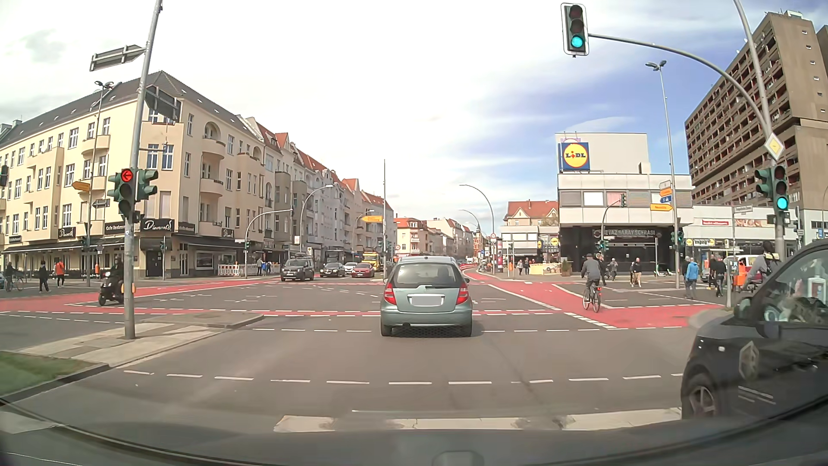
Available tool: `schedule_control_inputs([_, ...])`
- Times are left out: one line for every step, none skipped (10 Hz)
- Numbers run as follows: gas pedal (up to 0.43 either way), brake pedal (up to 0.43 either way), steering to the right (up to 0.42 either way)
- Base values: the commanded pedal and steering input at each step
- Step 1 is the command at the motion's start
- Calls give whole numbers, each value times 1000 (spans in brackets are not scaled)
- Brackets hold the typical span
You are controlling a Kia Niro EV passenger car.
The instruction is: Follow the waypoints while adhering to traffic rules and regulations
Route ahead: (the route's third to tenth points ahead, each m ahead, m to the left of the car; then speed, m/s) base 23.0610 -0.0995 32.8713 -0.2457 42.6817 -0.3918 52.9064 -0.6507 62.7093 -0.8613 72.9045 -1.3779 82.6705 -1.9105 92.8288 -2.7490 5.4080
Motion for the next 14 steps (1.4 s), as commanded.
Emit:
schedule_control_inputs([280, 0, -4])
schedule_control_inputs([268, 0, 2])
schedule_control_inputs([260, 0, 5])
schedule_control_inputs([240, 0, 5])
schedule_control_inputs([240, 0, 5])
schedule_control_inputs([220, 0, 5])
schedule_control_inputs([220, 0, 5])
schedule_control_inputs([220, 0, 5])
schedule_control_inputs([220, 0, 5])
schedule_control_inputs([220, 0, 5])
schedule_control_inputs([228, 0, 5])
schedule_control_inputs([228, 0, 5])
schedule_control_inputs([228, 0, 5])
schedule_control_inputs([228, 0, 5])
